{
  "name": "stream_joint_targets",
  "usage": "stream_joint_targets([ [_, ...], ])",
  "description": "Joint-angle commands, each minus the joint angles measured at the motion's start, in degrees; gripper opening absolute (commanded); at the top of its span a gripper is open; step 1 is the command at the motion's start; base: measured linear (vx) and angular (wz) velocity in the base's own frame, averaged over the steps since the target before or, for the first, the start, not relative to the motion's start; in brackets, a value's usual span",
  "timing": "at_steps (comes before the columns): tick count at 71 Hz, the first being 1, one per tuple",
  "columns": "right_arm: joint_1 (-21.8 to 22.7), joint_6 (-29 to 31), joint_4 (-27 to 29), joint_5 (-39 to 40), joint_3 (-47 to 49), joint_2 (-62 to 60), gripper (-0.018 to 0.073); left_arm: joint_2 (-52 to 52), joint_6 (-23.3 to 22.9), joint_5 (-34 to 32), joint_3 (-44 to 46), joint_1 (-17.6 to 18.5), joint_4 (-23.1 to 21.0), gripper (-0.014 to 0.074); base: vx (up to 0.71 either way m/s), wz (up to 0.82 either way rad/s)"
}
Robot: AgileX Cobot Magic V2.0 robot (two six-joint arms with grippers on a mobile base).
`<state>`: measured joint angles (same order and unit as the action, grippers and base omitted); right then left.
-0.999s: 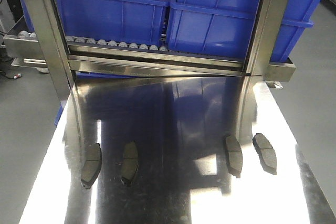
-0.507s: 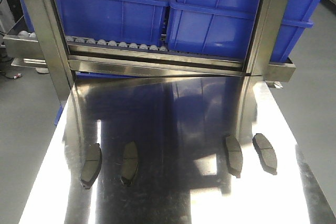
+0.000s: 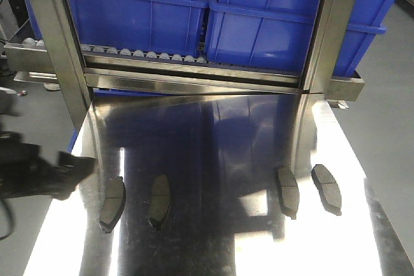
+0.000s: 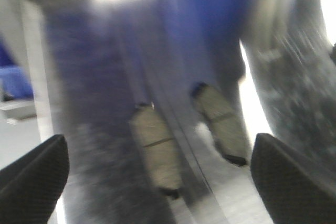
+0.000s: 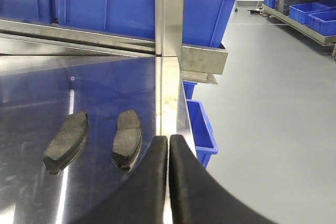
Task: Move and align brake pads A on conveyor
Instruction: 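Lower the left gripper onto the brake pad nearest the left arm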
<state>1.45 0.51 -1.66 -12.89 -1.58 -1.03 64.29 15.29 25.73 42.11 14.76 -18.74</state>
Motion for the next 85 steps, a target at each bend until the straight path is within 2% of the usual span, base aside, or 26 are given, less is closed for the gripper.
stream_joint_targets([
  [1, -0.09, 0.40, -0.19, 4.23, -0.36, -0.09, -0.0008, 5.22, -1.90, -2.99, 4.80, 3.59, 1.62, 0.0649, 0.00, 0.00],
  [5, -0.09, 0.40, -0.19, 4.23, -0.36, -0.09, -0.0008, 9.01, -6.38, -2.10, 6.59, 5.16, 5.60, 0.0648, 0.00, 0.00],
  [9, -0.09, 0.40, -0.19, 4.23, -0.36, -0.09, -0.0008, 12.05, -13.25, -0.15, 8.44, 6.22, 11.21, 0.0645, 0.00, 0.00],
  [13, -0.09, 0.40, -0.19, 4.23, -0.36, -0.09, -0.0008, 14.96, -23.41, 2.66, 10.69, 6.79, 18.74, 0.0640, 0.00, 0.00],
  [17, -0.09, 0.40, -0.19, 4.23, -0.36, -0.09, -0.0008, 17.74, -32.90, 5.65, 12.72, 7.22, 23.82, 0.0638, 0.00, 0.00],
  [20, -0.09, 0.40, -0.19, 4.23, -0.36, -0.09, -0.0008, 20.15, -38.40, 7.75, 14.23, 7.49, 26.20, 0.0638, 0.00, 0.00],
  [23, -0.09, 0.40, -0.19, 4.23, -0.36, -0.09, -0.0008, 22.17, -41.25, 10.39, 16.02, 7.85, 27.00, 0.0636, 0.00, 0.00],
  [33, -0.09, 0.40, -0.19, 4.23, -0.36, -0.09, -0.0008, 29.14, -41.05, 16.61, 20.76, 8.36, 23.51, 0.0631, 0.00, 0.00],
  [41, -0.09, 0.40, -0.19, 4.23, -0.36, -0.09, -0.0008, 33.43, -41.05, 18.99, 23.52, 8.41, 22.61, 0.0628, 0.00, 0.00],
  [85, -0.09, 0.40, -0.19, 4.18, -0.36, -0.09, -0.0008, 39.70, -40.32, 19.81, 25.38, 8.41, 21.74, 0.0596, 0.00, 0.00],
])
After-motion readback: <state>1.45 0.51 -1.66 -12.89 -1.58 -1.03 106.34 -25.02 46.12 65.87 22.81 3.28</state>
